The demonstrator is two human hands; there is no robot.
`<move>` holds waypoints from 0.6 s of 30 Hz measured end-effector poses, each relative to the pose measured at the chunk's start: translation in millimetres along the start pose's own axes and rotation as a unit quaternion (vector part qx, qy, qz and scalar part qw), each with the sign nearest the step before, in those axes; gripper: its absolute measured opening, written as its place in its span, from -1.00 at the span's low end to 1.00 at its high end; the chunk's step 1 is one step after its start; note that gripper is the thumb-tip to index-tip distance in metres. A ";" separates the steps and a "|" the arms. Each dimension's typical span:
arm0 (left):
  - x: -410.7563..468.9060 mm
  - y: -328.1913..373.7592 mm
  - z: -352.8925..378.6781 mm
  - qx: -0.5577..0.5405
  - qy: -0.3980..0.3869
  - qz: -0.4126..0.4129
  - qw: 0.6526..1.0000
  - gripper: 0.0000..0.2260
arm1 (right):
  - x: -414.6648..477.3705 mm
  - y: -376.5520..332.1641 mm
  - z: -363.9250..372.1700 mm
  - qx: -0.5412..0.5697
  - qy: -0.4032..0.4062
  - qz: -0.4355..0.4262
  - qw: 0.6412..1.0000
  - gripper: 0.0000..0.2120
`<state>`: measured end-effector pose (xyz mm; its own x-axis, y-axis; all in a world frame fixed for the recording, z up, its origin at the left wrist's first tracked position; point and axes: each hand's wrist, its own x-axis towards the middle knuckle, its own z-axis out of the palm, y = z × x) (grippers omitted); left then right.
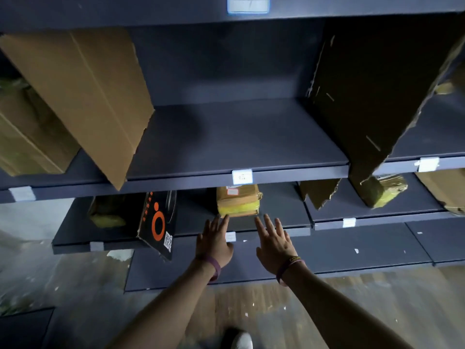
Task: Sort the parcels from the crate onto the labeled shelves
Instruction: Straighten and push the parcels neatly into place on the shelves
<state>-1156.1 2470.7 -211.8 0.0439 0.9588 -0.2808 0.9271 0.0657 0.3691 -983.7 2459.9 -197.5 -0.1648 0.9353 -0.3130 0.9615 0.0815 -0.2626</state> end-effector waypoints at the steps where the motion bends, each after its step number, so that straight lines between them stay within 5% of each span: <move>1: 11.8 -1.1 -2.0 0.002 -0.006 0.006 1.000 -0.30 | 12.3 -1.5 -1.9 -0.004 0.004 0.002 1.000 -0.27; 18: 83.4 -32.9 3.1 0.043 -0.024 0.037 0.998 -0.26 | 105.4 -17.6 3.6 -0.013 0.014 -0.021 1.000 -0.22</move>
<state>-1181.8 2547.6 -250.1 0.1288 0.9457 -0.2984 0.9490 -0.0302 0.3138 -1018.8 2555.8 -229.2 -0.1994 0.9403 -0.2759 0.9594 0.1300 -0.2503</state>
